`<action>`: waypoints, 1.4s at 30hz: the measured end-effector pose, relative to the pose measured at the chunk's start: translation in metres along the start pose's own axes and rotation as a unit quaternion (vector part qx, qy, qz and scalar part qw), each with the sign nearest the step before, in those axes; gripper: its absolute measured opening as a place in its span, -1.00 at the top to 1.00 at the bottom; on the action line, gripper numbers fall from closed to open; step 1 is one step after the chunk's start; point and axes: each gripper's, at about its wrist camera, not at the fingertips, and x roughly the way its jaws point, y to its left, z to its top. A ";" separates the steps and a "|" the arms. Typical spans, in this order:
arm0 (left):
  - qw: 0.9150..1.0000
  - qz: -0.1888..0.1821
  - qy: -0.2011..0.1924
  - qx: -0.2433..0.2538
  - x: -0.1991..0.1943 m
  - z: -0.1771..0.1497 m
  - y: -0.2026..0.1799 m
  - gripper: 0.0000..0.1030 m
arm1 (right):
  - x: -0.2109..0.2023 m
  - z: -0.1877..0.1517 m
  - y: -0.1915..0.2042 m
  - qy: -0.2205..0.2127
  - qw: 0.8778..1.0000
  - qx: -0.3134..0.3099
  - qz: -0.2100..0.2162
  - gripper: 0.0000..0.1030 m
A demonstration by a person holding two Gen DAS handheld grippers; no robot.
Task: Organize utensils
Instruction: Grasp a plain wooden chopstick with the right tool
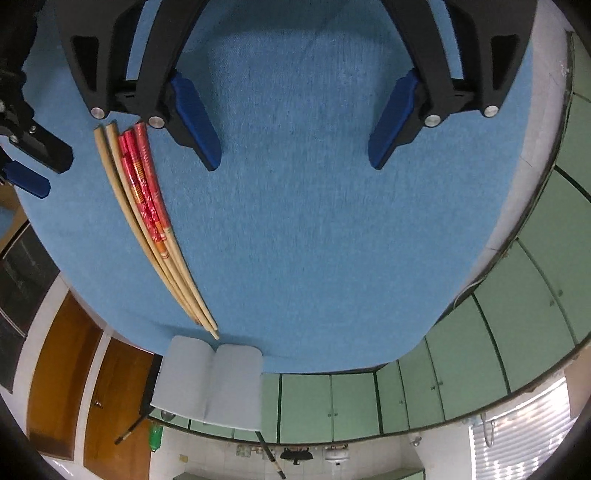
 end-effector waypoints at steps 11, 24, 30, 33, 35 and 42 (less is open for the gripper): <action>1.000 0.002 -0.005 0.000 -0.005 0.000 0.000 -0.61 | 0.011 -0.005 0.027 0.020 0.999 -0.040 -0.017 0.08; 1.000 -0.010 -0.009 0.011 -0.008 -0.001 -0.008 -0.61 | 0.011 -0.003 0.022 0.014 0.999 -0.032 -0.012 0.87; 0.999 -0.041 -0.011 0.029 -0.013 -0.005 -0.027 -0.61 | 0.003 -0.003 -0.014 0.004 0.999 -0.005 -0.053 0.89; 0.998 -0.048 -0.007 0.032 -0.011 -0.006 -0.036 -0.61 | 0.001 -0.003 -0.032 0.001 0.998 0.012 -0.065 0.89; 0.998 -0.047 -0.007 0.034 -0.011 -0.007 -0.039 -0.62 | 0.000 -0.001 -0.042 -0.003 0.997 0.021 -0.073 0.89; 0.998 -0.055 -0.012 0.028 -0.014 -0.010 -0.046 -0.62 | 0.001 -0.001 -0.048 -0.005 0.997 0.021 -0.081 0.89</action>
